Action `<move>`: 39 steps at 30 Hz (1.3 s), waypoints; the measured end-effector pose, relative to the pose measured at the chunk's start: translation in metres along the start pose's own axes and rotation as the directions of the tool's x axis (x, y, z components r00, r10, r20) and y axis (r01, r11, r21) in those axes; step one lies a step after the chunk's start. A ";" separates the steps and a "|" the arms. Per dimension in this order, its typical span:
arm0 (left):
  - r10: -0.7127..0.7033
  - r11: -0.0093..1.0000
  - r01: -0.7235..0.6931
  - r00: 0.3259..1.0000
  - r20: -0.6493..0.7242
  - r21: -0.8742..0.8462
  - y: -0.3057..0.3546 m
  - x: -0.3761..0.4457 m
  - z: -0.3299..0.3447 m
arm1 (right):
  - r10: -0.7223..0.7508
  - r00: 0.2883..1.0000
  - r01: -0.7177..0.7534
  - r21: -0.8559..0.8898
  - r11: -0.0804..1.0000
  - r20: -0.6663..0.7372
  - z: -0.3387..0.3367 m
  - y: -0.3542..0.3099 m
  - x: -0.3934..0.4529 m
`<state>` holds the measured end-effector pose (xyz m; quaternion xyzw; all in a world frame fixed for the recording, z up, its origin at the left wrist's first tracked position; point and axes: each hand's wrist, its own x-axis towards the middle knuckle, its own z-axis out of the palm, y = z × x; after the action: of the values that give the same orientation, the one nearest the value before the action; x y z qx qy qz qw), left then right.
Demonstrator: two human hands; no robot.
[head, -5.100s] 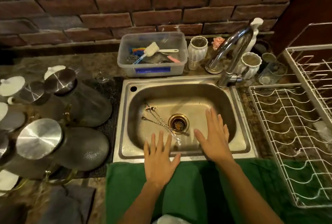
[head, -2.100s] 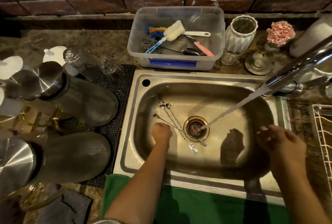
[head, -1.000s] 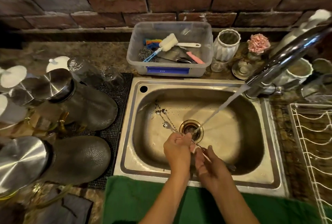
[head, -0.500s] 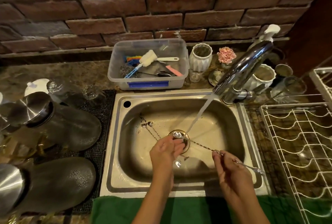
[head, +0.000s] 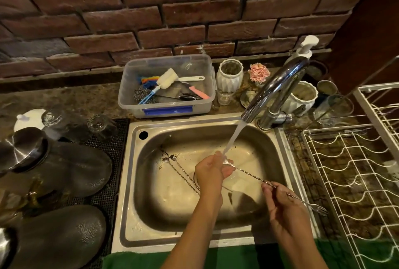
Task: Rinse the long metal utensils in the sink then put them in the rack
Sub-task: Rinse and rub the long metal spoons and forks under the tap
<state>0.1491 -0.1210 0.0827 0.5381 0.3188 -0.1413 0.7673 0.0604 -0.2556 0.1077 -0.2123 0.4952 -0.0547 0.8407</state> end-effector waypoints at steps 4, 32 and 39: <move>-0.039 0.999 0.039 0.999 0.004 -0.034 -0.003 0.005 0.004 | -0.003 1.000 0.003 -0.002 1.000 -0.010 -0.003 0.000 0.005; -0.084 0.993 0.091 0.992 0.095 -0.074 -0.005 0.006 0.003 | -0.052 0.998 0.054 -0.028 0.998 0.045 -0.005 0.000 0.003; -0.072 0.994 0.079 0.994 0.081 -0.080 -0.005 0.005 0.008 | -0.044 0.996 0.044 -0.001 0.999 0.072 0.000 0.004 0.002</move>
<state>0.1528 -0.1294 0.0779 0.4874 0.3144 -0.1776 0.7950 0.0614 -0.2529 0.1045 -0.2260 0.4599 -0.0649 0.8563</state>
